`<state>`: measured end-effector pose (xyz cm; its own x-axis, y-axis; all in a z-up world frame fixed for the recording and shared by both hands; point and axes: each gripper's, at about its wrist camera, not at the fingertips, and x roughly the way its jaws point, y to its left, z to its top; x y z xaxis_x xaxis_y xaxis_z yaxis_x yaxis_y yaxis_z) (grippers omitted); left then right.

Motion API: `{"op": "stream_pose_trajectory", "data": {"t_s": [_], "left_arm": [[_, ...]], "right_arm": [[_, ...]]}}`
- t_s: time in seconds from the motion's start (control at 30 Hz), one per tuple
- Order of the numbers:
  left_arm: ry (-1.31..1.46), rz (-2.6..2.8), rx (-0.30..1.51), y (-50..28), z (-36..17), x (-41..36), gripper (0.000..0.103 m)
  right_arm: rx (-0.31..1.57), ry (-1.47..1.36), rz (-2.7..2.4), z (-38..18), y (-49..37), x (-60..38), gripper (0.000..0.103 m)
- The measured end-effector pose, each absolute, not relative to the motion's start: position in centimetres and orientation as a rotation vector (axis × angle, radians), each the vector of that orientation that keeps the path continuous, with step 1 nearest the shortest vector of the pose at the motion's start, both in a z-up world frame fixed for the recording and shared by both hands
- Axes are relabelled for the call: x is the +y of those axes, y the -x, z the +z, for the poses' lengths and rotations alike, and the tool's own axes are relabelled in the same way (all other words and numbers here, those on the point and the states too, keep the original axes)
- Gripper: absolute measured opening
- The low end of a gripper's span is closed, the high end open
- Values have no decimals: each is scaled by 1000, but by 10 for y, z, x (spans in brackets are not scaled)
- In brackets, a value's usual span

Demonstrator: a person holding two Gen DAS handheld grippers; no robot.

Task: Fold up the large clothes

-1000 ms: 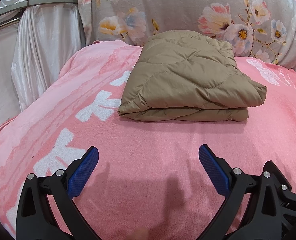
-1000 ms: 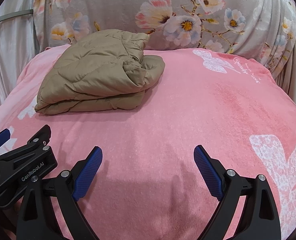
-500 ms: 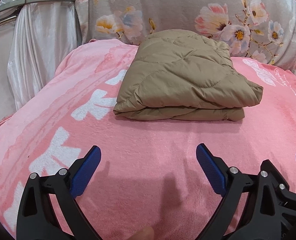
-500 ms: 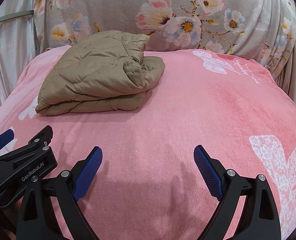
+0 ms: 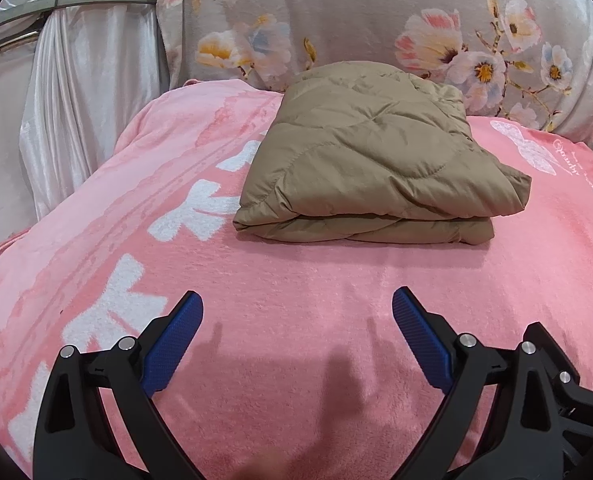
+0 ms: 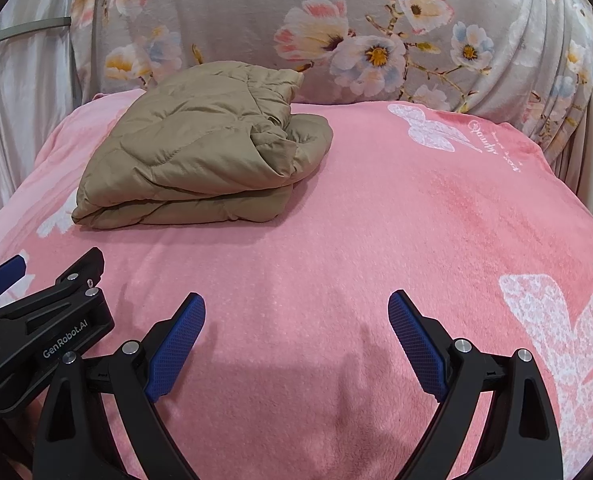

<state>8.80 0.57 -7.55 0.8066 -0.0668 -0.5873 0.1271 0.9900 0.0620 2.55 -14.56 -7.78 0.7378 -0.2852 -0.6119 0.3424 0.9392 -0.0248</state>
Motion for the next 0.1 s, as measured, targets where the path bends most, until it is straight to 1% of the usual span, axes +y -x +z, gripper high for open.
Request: {"op": "stream_pose_trajectory", "data": {"t_s": [0.1], "left_arm": [[-90, -98, 625, -88, -76, 7, 93]], "right_arm": [[658, -82, -349, -78, -27, -142, 91]]}}
